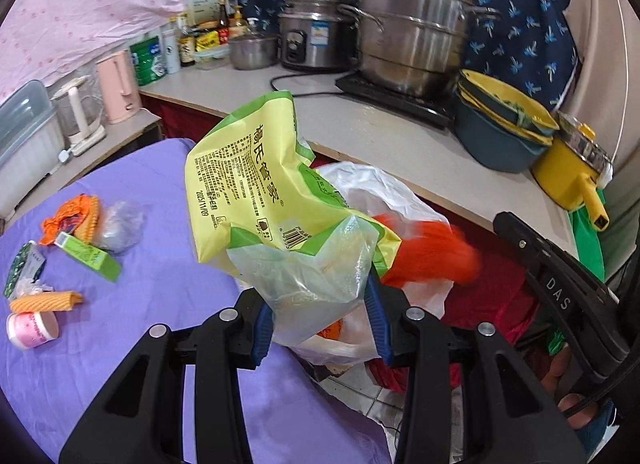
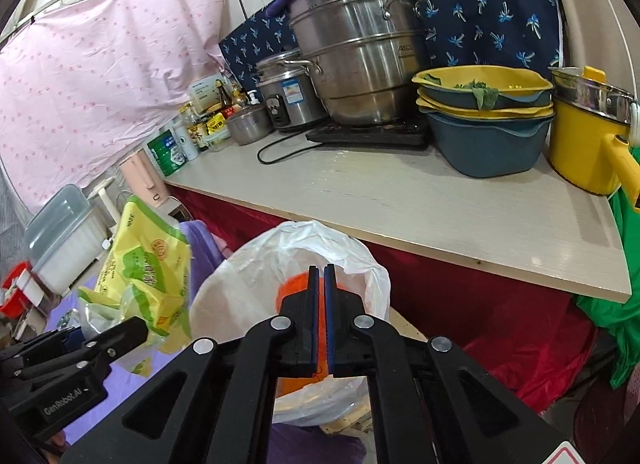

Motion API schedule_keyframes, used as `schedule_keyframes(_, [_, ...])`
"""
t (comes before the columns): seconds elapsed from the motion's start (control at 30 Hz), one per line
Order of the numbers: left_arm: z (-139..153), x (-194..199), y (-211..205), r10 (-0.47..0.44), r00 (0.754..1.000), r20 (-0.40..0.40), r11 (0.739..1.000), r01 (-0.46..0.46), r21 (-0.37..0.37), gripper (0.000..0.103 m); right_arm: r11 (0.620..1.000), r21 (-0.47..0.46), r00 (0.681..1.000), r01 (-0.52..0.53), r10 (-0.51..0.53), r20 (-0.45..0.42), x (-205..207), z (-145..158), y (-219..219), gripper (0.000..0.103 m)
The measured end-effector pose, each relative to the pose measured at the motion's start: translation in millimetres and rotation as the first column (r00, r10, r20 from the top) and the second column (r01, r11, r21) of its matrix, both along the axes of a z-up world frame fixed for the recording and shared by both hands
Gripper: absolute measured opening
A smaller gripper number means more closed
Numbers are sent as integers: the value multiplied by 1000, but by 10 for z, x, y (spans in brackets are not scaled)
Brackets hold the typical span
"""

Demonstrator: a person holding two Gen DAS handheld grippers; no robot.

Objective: Collect trash
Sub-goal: 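Carry both bags over the bin and open both tools to drop them, then move both open tools back toward the remaining trash on the table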

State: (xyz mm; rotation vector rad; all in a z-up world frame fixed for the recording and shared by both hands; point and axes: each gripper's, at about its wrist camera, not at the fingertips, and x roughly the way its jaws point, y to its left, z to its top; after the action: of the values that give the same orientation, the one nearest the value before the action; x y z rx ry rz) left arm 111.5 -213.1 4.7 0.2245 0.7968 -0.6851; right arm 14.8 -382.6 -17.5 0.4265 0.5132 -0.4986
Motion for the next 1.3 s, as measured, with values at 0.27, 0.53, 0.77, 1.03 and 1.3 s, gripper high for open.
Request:
schedule_keyframes(0.27, [-252,87,-258,-39,997,-66,999,41,33,45,1000,12,1000,3,-3,-1,-28,-53,-12,3])
schedule_keyframes(0.53, [-259,76,-263,-6,1000,-16,999,7,54,71,1000,25,1000,12,-12,-1,-44,-72,-11,8])
schedule_keyframes(0.77, [-193,82,-158,25,1000,-4,999,-25,38,76,1000,10,1000,6,-7,13,-53,-10,70,35])
schedule_keyframes(1.03, [-80,121,63,78,997,10,997,-78,19,76,999,-7,999,-33,33,12,32,77,250,37])
schedule_keyframes(1.3, [-11,235,446,155,988,17,988,-155,5,76,994,-24,994,-106,106,7,207,120,589,42])
